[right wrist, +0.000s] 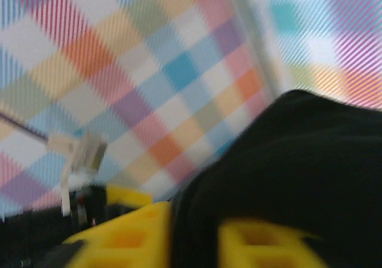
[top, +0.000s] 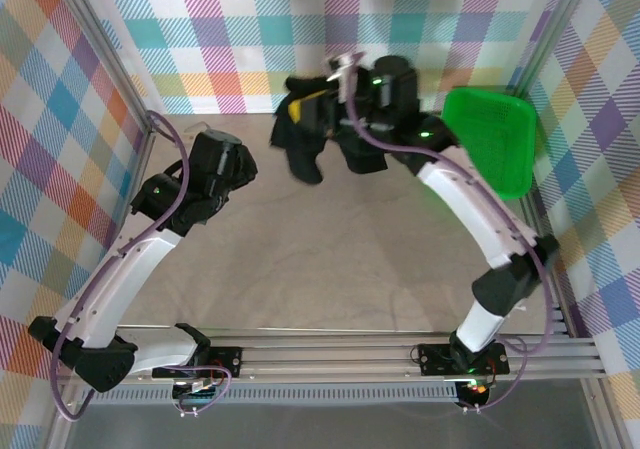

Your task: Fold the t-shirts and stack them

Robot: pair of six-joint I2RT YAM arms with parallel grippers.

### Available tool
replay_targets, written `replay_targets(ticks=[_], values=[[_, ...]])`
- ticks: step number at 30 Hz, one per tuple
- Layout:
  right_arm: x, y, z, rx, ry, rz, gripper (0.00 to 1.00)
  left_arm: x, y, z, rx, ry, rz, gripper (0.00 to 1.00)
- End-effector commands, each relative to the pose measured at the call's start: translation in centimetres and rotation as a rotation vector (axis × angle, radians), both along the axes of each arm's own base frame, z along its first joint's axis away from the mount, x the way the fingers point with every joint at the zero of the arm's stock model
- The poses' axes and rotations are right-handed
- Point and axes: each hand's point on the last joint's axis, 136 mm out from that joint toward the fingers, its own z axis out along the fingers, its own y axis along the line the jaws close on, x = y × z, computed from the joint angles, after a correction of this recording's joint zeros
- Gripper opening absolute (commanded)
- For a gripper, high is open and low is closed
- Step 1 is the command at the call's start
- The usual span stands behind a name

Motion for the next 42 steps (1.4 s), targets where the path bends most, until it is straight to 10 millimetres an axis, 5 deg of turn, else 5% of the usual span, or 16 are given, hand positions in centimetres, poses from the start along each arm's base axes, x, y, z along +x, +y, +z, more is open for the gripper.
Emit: replay_targets(ticks=[1, 3, 6, 11, 19, 28, 33, 42], values=[[-4.4, 4.1, -7.2, -0.101, 0.18, 0.224, 0.55, -1.4, 3.3, 2.2, 0.051, -0.061, 0.103, 0.85], [-3.6, 3.3, -9.0, -0.122, 0.204, 0.139, 0.66, -1.4, 3.5, 1.7, 0.054, -0.043, 0.093, 0.85], [-0.6, -0.3, -10.8, -0.108, 0.242, -0.048, 0.7, -1.1, 3.2, -0.3, 0.032, 0.025, 0.056, 0.84], [5.0, -8.9, -16.9, -0.239, 0.421, -0.42, 0.65, 0.0, 1.2, -5.9, -0.042, 0.218, -0.04, 0.79], [8.7, -19.8, -25.5, -0.395, 0.736, -0.838, 0.56, 2.7, -4.1, -13.9, -0.103, 0.47, -0.221, 0.63], [16.4, -21.7, -31.3, -0.559, 0.711, -0.909, 0.59, 6.5, -11.6, -19.0, -0.119, 0.539, -0.362, 0.72], [18.3, -22.4, -36.2, -0.751, 0.769, -0.904, 0.6, 8.6, -13.5, -21.8, 0.054, 0.58, -0.399, 0.79], [20.7, -23.2, -39.3, -0.827, 0.75, -0.904, 0.53, 13.9, -16.0, -24.2, 0.207, 0.513, -0.414, 0.83]])
